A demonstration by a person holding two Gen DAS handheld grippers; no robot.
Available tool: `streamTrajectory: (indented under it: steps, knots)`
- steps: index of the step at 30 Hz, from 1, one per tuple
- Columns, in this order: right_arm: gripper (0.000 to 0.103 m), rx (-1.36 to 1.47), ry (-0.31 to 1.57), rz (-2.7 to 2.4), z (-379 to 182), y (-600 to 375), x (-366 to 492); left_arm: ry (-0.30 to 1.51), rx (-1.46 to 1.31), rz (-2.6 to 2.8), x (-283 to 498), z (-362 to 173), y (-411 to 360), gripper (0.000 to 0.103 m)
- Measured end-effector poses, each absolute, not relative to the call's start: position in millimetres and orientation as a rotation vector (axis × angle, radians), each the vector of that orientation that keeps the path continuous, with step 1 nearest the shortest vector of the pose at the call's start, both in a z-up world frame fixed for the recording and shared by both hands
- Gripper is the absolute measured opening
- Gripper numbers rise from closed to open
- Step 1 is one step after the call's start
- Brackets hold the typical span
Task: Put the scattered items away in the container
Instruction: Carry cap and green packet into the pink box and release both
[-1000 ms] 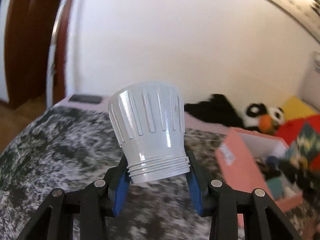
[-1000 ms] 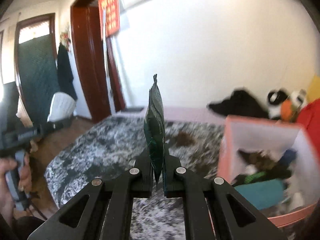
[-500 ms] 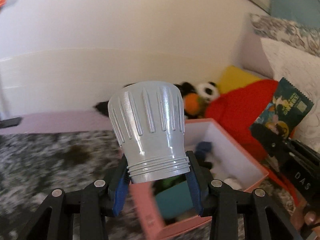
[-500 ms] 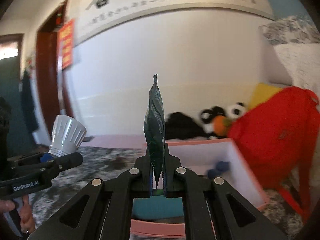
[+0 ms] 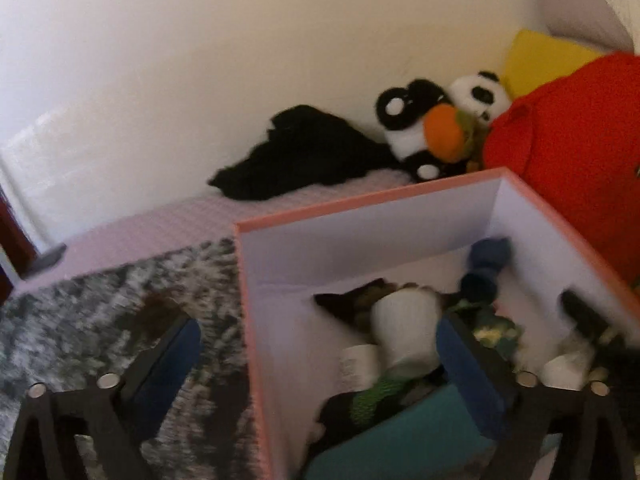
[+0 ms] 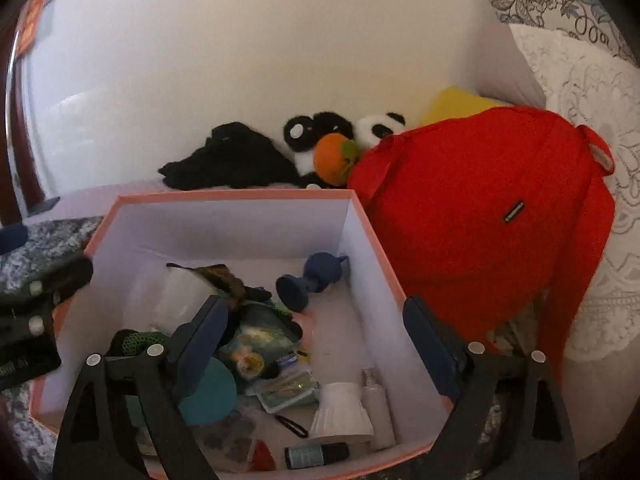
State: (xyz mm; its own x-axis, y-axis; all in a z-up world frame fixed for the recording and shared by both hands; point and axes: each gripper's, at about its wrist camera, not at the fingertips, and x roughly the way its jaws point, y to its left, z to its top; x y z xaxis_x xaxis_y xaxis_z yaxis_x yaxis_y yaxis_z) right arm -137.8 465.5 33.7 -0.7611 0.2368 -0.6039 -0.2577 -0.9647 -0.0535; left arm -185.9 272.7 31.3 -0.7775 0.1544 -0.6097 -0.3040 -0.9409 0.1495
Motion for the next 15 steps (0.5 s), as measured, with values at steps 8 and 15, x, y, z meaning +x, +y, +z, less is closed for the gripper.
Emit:
streamTrajectory:
  steps: [8,15]
  knots:
    - [0.096,-0.819,0.196,2.764,49,462,-126,0.324,-0.814,2.794,-163,39,251,0.102]
    - [0.099,-0.811,0.210,2.761,56,442,-118,0.288,-0.756,2.822,-142,51,237,0.102]
